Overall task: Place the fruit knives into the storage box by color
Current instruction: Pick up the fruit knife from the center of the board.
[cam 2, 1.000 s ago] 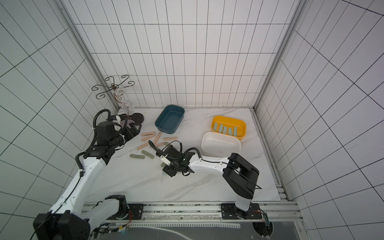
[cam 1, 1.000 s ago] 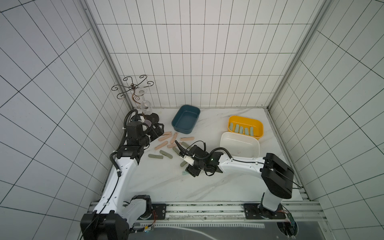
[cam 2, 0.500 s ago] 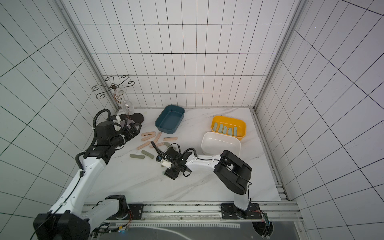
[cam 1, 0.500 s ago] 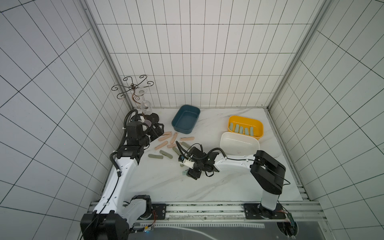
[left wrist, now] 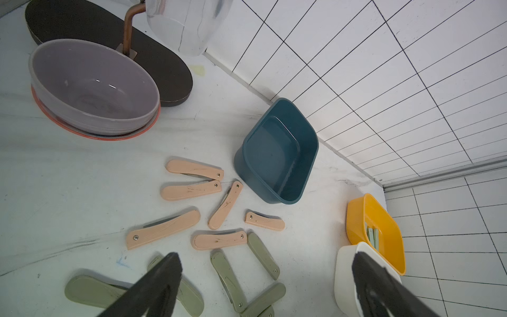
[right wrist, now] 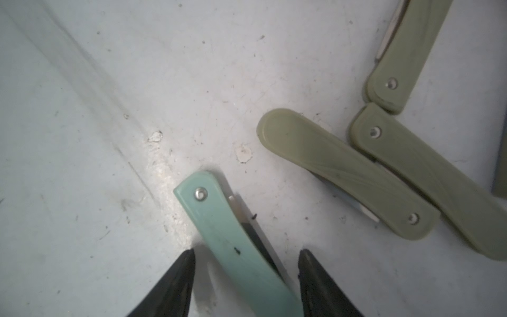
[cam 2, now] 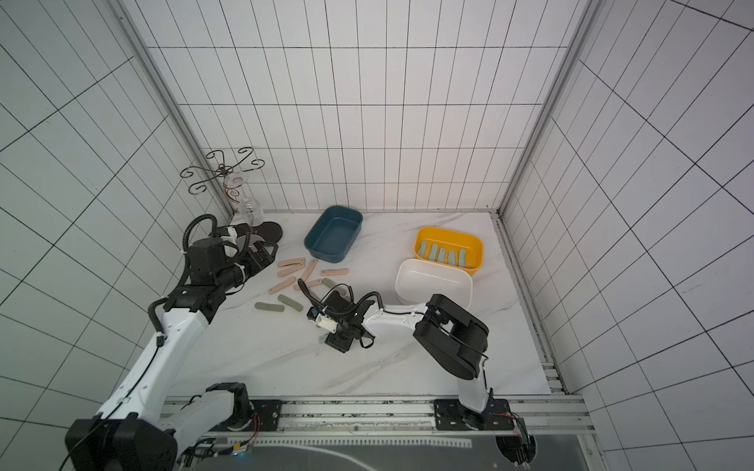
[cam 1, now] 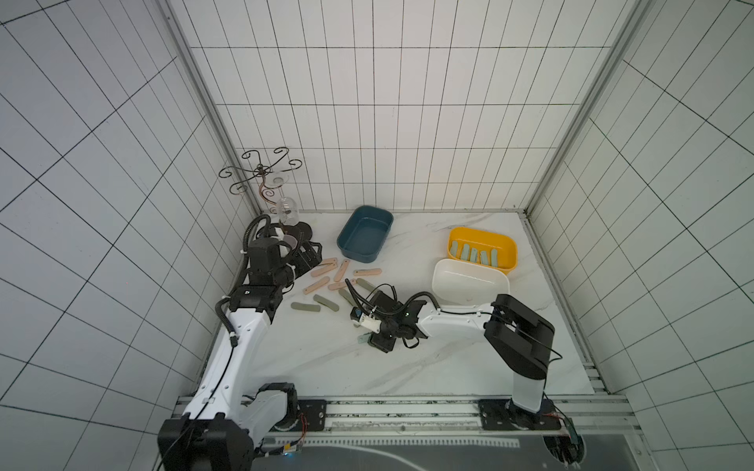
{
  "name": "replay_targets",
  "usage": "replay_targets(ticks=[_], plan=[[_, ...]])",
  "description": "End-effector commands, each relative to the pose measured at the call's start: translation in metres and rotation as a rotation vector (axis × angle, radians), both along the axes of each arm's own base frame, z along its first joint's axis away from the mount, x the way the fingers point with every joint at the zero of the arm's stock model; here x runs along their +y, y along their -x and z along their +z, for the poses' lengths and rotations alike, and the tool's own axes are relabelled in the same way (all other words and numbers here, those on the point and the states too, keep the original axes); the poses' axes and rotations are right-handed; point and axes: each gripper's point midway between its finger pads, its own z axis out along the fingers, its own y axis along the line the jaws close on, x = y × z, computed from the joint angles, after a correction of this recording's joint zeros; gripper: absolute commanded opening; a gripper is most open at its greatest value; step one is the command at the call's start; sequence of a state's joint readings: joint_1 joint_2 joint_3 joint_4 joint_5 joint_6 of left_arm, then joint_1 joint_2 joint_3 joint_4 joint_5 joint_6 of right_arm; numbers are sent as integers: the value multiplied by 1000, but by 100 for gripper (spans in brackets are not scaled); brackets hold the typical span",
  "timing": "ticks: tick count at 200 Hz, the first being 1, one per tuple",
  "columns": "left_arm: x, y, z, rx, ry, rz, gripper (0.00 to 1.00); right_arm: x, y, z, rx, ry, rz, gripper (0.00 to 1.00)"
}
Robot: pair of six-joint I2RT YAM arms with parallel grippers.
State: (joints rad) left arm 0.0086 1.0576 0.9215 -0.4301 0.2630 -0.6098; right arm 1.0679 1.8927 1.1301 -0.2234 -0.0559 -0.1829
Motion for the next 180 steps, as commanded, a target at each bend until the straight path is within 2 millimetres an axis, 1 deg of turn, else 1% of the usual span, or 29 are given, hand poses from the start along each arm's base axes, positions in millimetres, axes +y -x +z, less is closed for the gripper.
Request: replay_targets(ticks=[1,15,37,80,119,155,180], plan=[[2,-2,10,-28,1,8,97,-14,7,-19,15,73,2,52],[2,-2,10,-30,0,10,97,-15,7,-20,18,79,1,44],[2,-2,11,-31,2,11,97,-18,8,-19,19,83,-9,37],[2,-2,12,-34,6,10,97,-30,9,-17,17,92,-50,29],[1,-3,11,-31,13,7,97,-43,11,-11,21,77,-99,27],[0,-4,12,-33,18,6,97,-52,8,4,12,37,-157,27],[-1,-4,12,-33,23,4,97,-61,1,15,-1,10,-204,27]])
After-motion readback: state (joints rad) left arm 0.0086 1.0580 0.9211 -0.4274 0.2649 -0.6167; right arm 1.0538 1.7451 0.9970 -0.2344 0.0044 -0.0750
